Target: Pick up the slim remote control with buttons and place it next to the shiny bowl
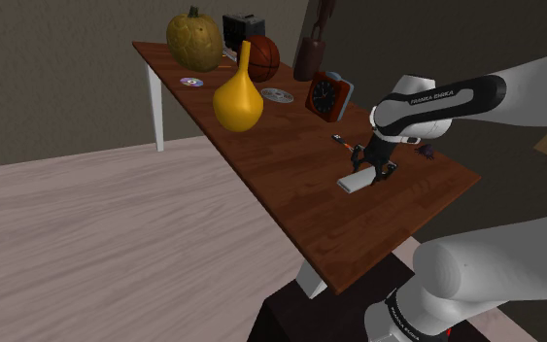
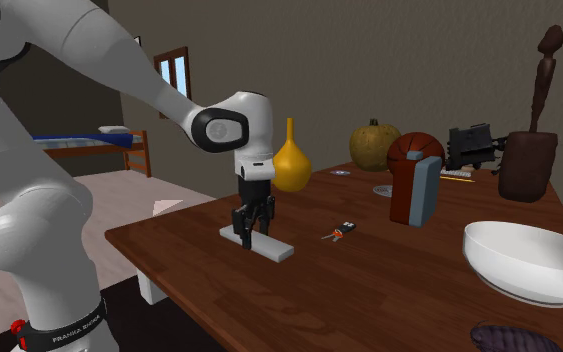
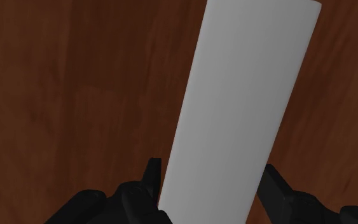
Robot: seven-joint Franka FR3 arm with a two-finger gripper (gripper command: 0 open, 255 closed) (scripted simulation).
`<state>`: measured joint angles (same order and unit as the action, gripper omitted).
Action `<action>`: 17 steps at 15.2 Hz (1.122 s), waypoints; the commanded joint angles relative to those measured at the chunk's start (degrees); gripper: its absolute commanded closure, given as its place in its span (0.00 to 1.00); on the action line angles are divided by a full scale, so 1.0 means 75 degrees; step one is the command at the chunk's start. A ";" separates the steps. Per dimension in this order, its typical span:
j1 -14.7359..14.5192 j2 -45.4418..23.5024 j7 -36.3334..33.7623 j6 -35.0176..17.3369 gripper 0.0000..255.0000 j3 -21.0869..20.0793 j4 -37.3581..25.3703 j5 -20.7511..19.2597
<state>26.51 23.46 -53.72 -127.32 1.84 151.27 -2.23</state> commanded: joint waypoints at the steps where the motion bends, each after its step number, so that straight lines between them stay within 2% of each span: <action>1: 0.0000 -0.0003 0.0001 -0.0001 1.00 0.0000 0.0003 0.0000; 9: 0.0000 -0.0004 0.0001 -0.0003 1.00 0.0000 0.0004 -0.0001; 17: -0.0005 0.0439 0.0017 0.0957 1.00 -0.0013 -0.0513 0.0016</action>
<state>26.48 26.51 -53.61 -120.96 1.75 147.97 -2.13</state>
